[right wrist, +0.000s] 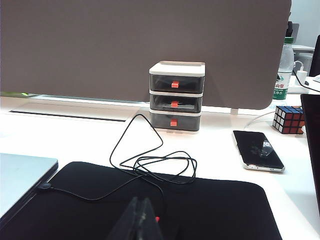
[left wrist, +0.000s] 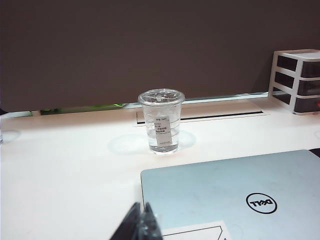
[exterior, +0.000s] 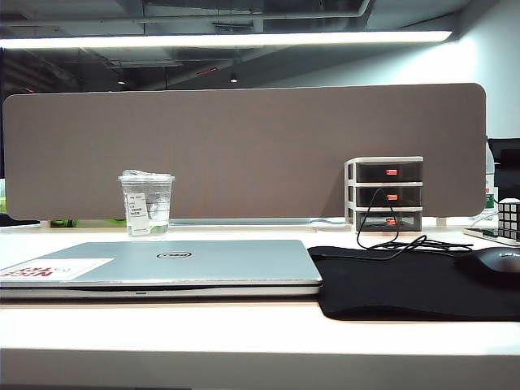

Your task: Pick up the coffee cup and place it on the left side of the laptop.

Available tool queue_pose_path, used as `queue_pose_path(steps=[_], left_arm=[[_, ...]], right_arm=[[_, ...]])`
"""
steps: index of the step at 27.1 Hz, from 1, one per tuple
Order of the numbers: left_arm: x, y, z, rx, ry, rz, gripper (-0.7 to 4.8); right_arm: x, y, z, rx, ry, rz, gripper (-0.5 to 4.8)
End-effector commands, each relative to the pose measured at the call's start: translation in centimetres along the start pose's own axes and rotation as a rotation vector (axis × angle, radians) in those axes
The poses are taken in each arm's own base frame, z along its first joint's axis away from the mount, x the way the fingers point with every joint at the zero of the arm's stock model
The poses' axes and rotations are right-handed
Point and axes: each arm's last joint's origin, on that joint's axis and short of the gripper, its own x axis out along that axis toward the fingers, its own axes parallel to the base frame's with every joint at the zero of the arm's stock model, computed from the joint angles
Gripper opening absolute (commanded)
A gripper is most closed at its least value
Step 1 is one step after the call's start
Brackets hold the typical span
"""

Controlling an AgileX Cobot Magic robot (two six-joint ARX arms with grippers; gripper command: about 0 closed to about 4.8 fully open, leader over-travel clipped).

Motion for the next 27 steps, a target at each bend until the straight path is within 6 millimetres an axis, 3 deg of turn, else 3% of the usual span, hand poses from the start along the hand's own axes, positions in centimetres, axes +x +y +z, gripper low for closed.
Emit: queue_pose_path(steps=[1,6,14,22,27], left_arm=[[0.0,0.0,0.2,-0.003,-0.02,-0.004,-0.04],[0.0,-0.2,0.0,-0.089,0.004,-0.085,-0.05],[-0.1,-0.4,-1.5,-0.286,0.166,-0.116,-0.03],[-0.1,-0.4,-1.0,-0.422,0.128,-0.119,-0.04],[-0.1,-0.4,-1.1,-0.377,0.127,-0.12,-0.01]], right_arm=[[0.0,0.0,0.0,0.004,-0.01,0.003,-0.01],[0.0,0.3,-0.2,0.07,0.012,0.115,-0.01],[-0.4,1.4,-0.6,0.158,0.074,0.501,-0.01],[-0.4,1.4,-0.6,0.158,0.075,0.51,-0.01],[-0.4,1.5,-0.6,0.158,0.075,0.512,-0.01]])
